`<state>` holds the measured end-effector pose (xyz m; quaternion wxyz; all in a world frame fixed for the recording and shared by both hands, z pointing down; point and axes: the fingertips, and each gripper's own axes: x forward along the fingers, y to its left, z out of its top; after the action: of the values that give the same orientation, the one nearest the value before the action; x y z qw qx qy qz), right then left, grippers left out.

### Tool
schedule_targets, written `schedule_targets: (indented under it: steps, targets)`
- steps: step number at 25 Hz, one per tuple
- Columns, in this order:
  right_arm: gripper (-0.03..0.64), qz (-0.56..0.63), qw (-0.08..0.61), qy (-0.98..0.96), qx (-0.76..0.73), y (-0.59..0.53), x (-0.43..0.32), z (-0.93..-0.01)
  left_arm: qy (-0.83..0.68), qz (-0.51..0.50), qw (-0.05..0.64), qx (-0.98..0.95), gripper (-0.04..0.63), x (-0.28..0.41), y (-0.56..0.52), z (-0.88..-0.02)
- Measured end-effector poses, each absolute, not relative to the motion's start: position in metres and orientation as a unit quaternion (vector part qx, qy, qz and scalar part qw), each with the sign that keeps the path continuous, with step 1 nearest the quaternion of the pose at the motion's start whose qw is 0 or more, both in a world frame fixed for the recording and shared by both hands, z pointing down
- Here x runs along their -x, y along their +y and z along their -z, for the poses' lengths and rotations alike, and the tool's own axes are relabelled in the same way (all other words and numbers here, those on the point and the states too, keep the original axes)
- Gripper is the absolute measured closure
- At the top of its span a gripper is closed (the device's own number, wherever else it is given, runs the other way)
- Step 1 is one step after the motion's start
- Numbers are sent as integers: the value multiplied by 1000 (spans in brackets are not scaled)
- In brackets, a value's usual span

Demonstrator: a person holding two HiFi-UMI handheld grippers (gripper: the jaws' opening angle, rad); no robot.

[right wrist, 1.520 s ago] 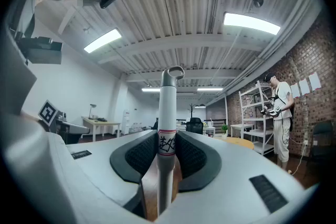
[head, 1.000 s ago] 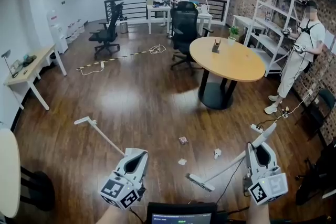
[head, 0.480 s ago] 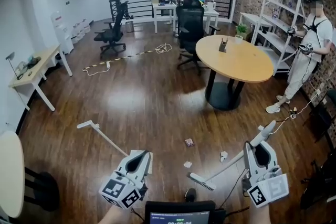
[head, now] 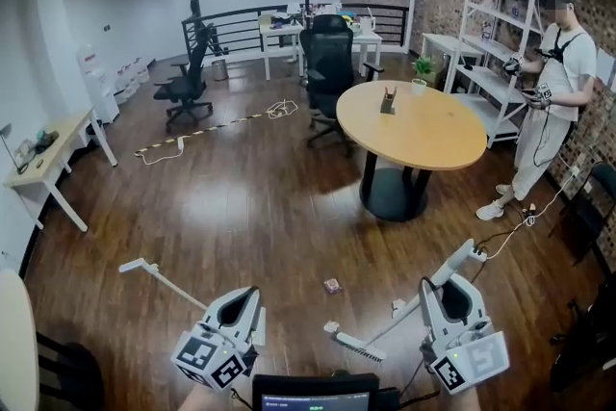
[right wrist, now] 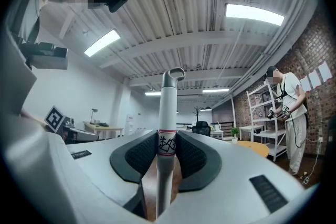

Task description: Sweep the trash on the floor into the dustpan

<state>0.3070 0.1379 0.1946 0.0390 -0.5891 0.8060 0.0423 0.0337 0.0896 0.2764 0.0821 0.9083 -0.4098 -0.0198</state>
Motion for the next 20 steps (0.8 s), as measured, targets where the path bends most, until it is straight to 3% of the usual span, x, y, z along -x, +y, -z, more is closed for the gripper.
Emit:
schedule_targets:
  steps: [11,20]
  targets:
    - [489,-43,46,813,579,40,-397,-193,-407,11,73,-911,583,-138,-10,-271]
    - [489,-56,41,784,617,-40,-394,-207,-389,9,84,-917,583,-117,-100,-291]
